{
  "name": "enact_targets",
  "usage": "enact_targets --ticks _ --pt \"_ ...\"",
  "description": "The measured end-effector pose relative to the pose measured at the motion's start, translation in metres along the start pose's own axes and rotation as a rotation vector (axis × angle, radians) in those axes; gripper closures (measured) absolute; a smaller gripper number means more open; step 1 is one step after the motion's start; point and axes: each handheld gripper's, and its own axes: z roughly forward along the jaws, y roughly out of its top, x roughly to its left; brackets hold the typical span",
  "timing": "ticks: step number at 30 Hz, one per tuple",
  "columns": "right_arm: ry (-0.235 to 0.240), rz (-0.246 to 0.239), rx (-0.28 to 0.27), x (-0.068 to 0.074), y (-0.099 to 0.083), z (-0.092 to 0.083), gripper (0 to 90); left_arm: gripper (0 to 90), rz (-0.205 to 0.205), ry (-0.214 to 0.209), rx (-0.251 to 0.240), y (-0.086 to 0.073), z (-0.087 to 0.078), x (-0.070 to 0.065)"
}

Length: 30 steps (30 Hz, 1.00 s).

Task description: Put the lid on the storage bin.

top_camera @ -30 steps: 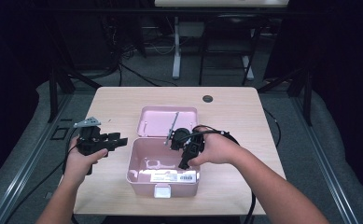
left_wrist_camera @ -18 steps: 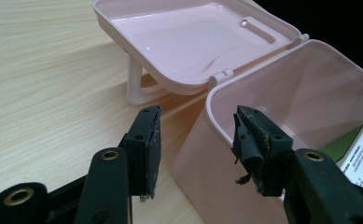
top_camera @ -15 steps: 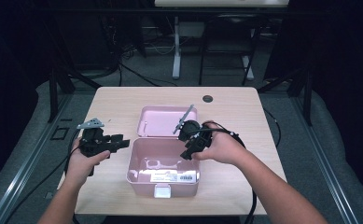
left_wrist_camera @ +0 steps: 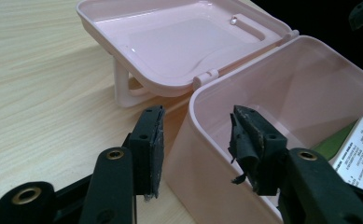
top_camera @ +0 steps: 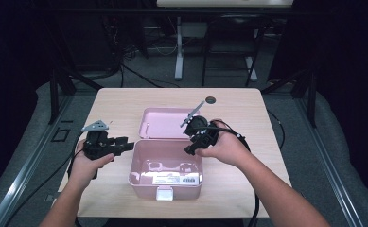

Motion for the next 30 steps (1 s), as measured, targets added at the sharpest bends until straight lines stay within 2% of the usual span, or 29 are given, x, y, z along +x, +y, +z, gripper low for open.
enact_targets --ticks 7,12,17,18,23,27,28,30 --pt "-0.03 0.057 -0.023 -0.01 -0.004 0.001 55.7 59.8 0.015 -0.002 0.017 0.0 0.006 -0.004" --pt "-0.042 0.077 -0.036 -0.013 -0.006 0.001 55.7 62.0 0.029 0.014 0.034 -0.001 0.01 -0.004" --pt "-0.051 0.104 -0.062 -0.017 -0.008 0.001 55.6 67.5 0.042 0.028 0.034 -0.001 0.013 -0.008" --pt "-0.065 0.107 -0.068 -0.019 -0.009 0.002 55.6 70.4 0.053 0.022 0.04 0.0 0.013 -0.008" --pt "-0.074 0.13 -0.075 -0.022 -0.012 0.005 55.0 75.5 0.057 0.018 0.048 0.0 0.015 -0.01" --pt "-0.094 0.151 -0.096 -0.027 -0.013 0.005 54.9 75.6 0.066 0.018 0.046 0.0 0.015 -0.01" --pt "-0.113 0.166 -0.105 -0.03 -0.013 0.007 54.6 75.5 0.066 0.023 0.041 0.0 0.016 -0.011" --pt "-0.116 0.171 -0.102 -0.031 -0.013 0.008 54.4 75.5 0.067 0.027 0.041 0.0 0.016 -0.011"
